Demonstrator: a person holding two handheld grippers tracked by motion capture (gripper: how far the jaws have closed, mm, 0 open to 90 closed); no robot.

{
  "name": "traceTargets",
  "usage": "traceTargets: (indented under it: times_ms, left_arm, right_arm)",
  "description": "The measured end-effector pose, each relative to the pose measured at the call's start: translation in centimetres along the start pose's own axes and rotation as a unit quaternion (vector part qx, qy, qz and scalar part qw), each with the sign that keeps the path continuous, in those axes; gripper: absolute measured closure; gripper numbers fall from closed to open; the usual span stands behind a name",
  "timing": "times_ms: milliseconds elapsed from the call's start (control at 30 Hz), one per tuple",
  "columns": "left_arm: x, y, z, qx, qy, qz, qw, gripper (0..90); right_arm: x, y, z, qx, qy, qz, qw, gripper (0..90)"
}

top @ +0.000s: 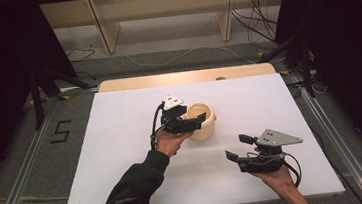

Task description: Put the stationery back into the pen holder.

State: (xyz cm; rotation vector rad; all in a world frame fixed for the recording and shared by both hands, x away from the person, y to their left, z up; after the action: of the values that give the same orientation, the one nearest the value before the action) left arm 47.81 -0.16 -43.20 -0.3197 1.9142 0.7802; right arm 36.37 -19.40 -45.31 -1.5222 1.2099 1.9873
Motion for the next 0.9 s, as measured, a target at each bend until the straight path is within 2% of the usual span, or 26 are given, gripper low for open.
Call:
traceTargets:
  times_ms: [300,667,900]
  left_arm:
    - [0.2,2.0,0.3,0.014,-0.006,0.001,0.9999,20.1]
    - [0.6,3.2,0.1,0.027,-0.014,0.001,0.9995,19.6]
    - [1.3,4.1,-0.3,0.041,-0.025,0.003,0.9988,18.8]
  right_arm:
    - [0.0,0.0,0.1,-0.001,0.0,0.0,1.0,24.3]
    - [0.0,0.0,0.1,-0.003,-0.004,0.001,1.0,24.2]
    - [0.0,0.0,0.1,-0.006,-0.007,0.001,1.0,24.1]
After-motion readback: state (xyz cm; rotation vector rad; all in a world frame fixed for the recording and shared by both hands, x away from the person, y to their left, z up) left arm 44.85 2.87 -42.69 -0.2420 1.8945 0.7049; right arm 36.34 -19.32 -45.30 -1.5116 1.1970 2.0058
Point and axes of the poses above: each handheld gripper's, and its own axes: y roughly backward along the jaws, x roughly out of its underside, z roughly to its left, the point moved 6 cm from there along -y, roughly forward along the jaws, and after that the axes turned 8 degrees about x, right-handed, at the moved point
